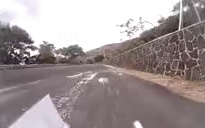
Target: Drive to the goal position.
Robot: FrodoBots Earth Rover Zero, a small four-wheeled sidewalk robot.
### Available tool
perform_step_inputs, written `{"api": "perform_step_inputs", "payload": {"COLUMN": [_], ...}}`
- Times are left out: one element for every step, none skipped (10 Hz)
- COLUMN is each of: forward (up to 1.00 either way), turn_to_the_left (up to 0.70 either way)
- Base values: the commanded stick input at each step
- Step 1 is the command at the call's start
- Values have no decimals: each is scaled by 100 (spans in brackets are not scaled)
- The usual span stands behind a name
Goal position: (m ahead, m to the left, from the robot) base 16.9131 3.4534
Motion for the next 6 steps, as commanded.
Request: {"api": "perform_step_inputs", "payload": {"forward": [100,100,100,100,100,100], "turn_to_the_left": [-23,-12,0,0,0,-8]}}
